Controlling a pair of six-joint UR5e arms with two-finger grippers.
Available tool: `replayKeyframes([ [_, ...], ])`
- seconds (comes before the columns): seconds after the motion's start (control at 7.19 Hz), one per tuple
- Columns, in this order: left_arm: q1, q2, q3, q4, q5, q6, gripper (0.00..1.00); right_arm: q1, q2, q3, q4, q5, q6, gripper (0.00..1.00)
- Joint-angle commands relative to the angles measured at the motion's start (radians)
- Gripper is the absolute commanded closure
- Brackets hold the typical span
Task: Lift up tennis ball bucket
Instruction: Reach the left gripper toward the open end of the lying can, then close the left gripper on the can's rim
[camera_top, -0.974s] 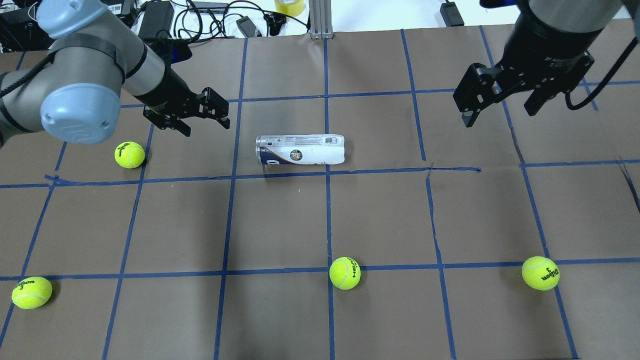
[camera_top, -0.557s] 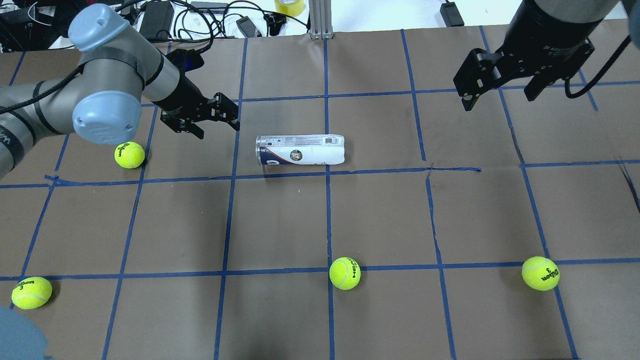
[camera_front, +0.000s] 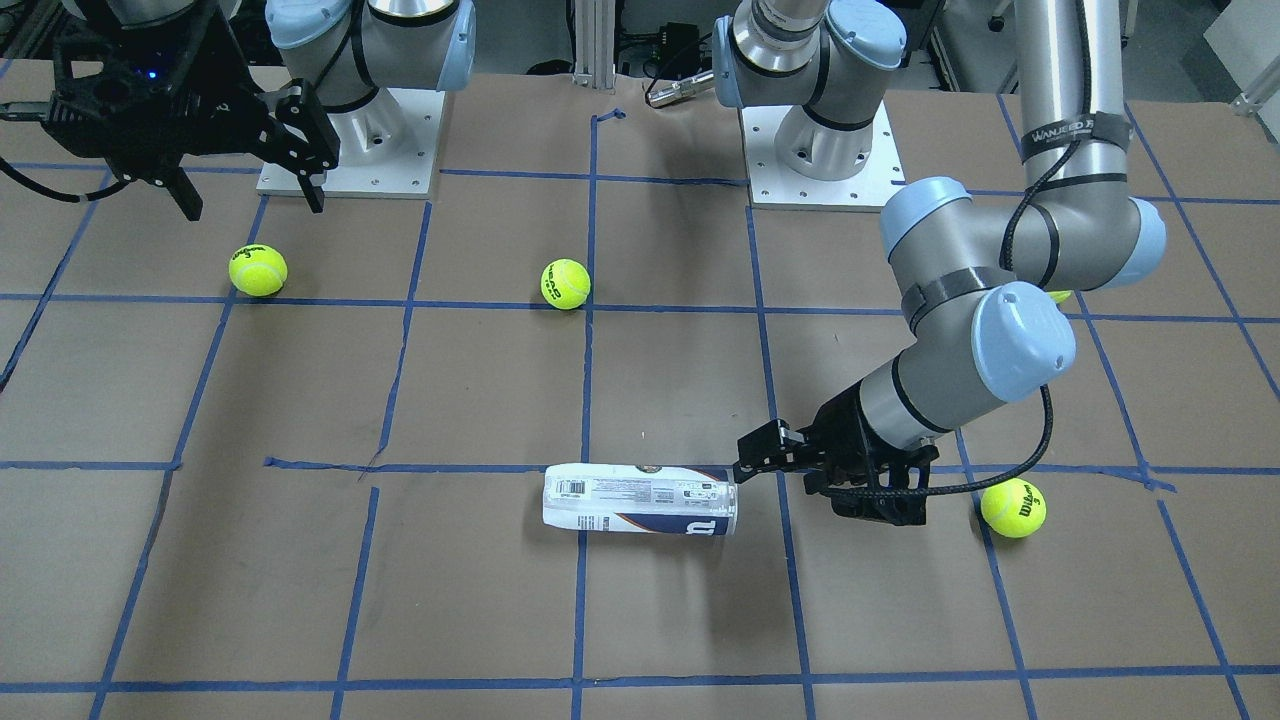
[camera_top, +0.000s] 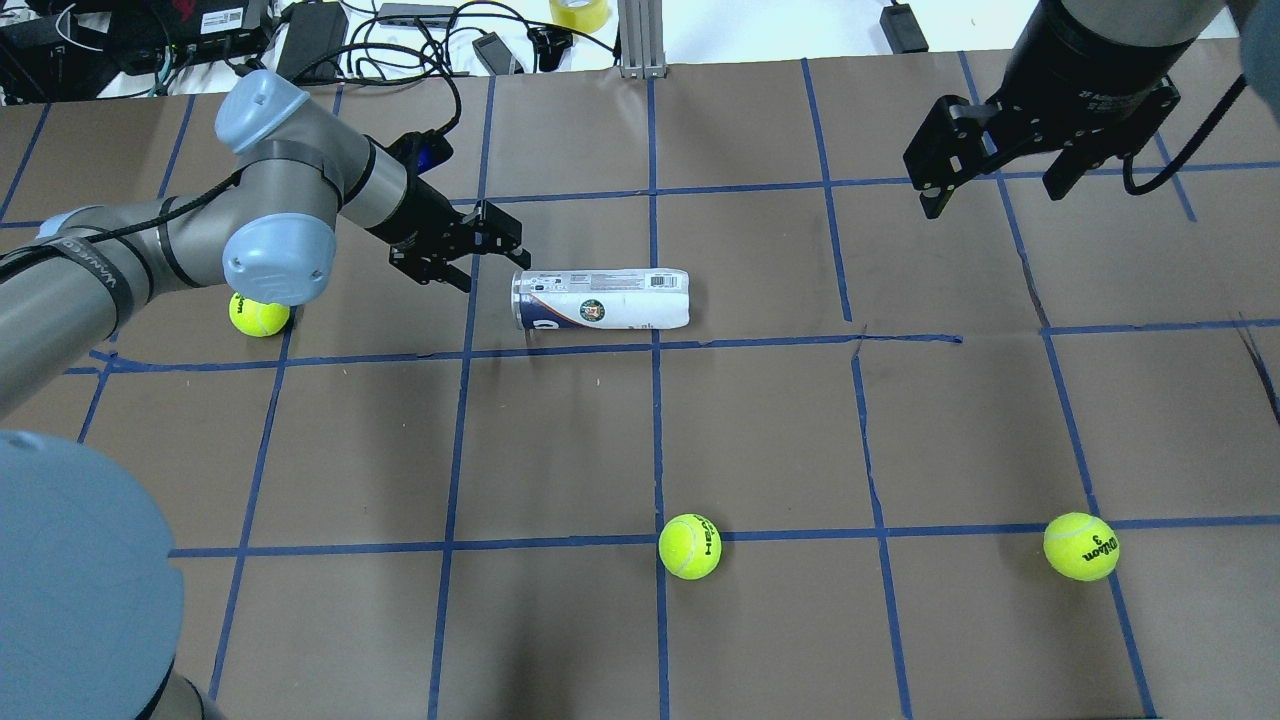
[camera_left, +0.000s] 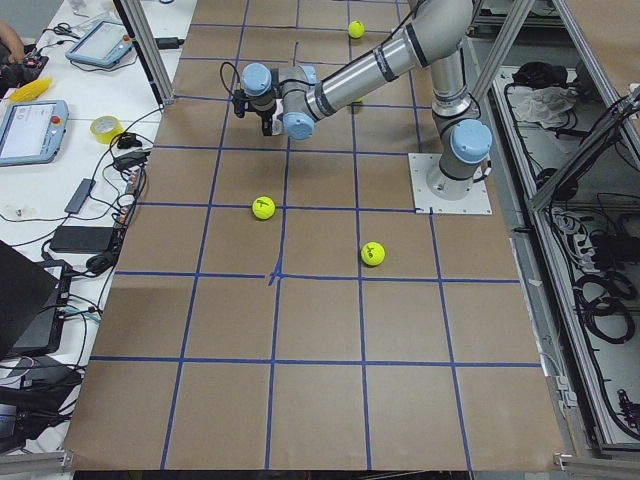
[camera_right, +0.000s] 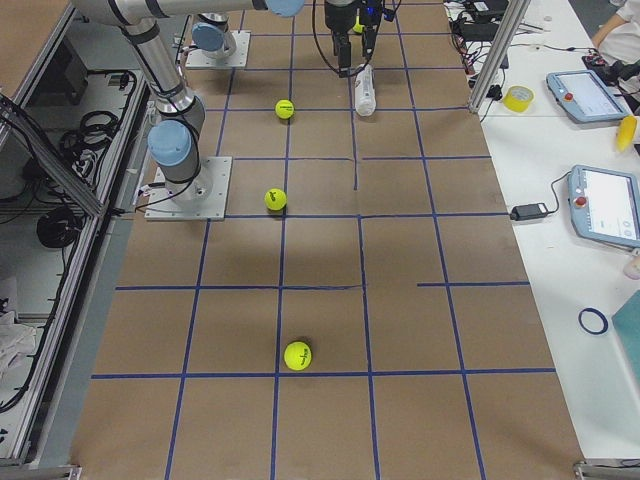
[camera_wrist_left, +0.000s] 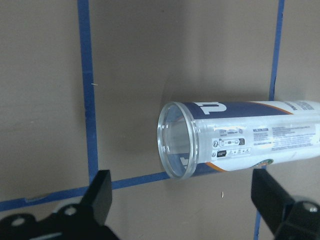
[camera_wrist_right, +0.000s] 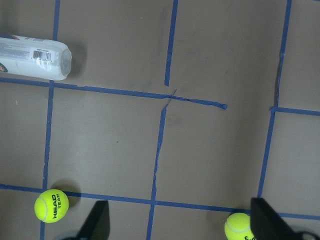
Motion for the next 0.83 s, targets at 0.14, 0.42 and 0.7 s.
replayKeyframes([
  [0.14,-0.007,-0.040,-0.003,0.016,-0.067,-0.006,0.00,0.000,0.000,0.003,0.005,-0.003,-0.003,0.00],
  [0.42,-0.021,-0.046,-0.019,0.015,-0.090,-0.046,0.00,0.000,0.000,0.010,0.006,-0.004,-0.010,0.00],
  [0.7,-0.021,-0.052,-0.026,0.004,-0.134,-0.062,0.00,0.000,0.000,0.010,0.006,-0.003,-0.014,0.00],
])
